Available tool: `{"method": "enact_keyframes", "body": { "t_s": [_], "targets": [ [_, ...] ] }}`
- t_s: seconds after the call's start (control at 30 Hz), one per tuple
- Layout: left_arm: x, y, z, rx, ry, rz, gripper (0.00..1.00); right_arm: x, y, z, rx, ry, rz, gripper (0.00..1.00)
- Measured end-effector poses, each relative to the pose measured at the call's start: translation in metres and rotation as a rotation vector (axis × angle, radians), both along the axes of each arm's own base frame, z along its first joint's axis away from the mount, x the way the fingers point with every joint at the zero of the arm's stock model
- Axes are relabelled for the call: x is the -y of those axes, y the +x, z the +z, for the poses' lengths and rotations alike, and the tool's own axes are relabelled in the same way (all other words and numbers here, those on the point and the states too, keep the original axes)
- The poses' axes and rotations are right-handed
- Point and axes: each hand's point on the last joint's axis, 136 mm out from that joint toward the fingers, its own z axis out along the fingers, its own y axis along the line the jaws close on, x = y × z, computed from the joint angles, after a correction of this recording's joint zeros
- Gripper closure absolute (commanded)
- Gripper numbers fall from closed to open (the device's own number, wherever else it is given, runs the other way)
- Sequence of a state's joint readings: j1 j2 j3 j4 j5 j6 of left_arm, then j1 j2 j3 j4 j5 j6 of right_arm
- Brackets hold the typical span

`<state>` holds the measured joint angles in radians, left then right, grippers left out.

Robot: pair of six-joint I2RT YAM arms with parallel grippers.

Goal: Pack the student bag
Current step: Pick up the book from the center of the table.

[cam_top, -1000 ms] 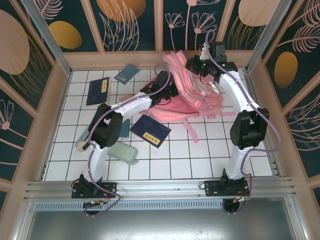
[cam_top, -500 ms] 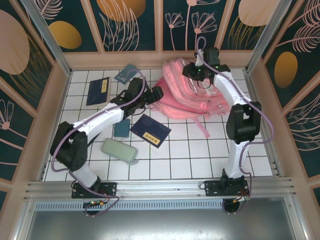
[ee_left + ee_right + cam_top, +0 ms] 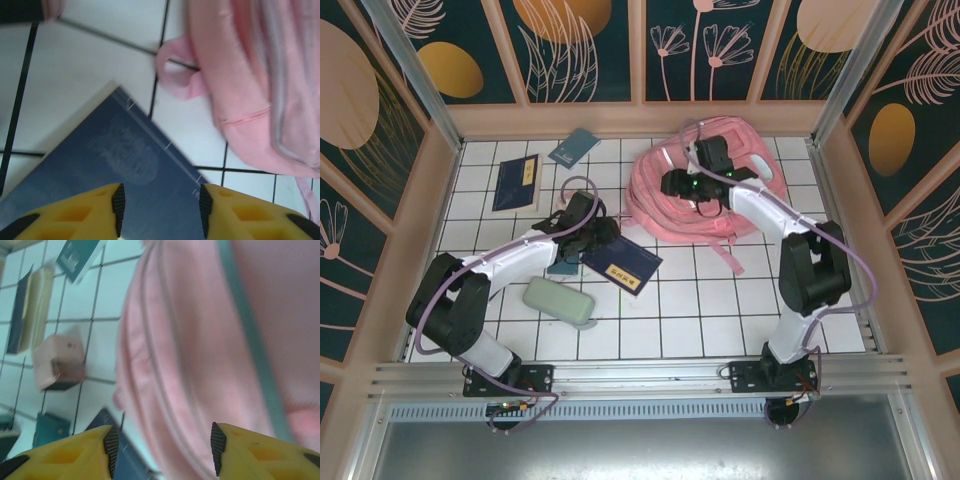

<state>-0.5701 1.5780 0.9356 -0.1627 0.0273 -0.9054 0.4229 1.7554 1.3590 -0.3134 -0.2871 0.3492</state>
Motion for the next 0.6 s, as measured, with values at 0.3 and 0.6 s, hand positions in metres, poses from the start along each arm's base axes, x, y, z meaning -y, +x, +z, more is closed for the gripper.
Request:
{"method": "enact_keyframes", "body": {
  "t_s": [0.3, 0.6],
  "targets": [
    [-0.01, -0.022, -0.031, -0.137, 0.04, 0.023, 0.73, -0.059, -0.061, -0.031, -0.031, 0.021, 0.187, 0.45],
    [-0.027, -0.056, -0.064, -0.258, 0.082, 0.028, 0.75, -0.088, -0.077, -0.08, -0.1, -0.01, 0.266, 0.48]
  ]
}}
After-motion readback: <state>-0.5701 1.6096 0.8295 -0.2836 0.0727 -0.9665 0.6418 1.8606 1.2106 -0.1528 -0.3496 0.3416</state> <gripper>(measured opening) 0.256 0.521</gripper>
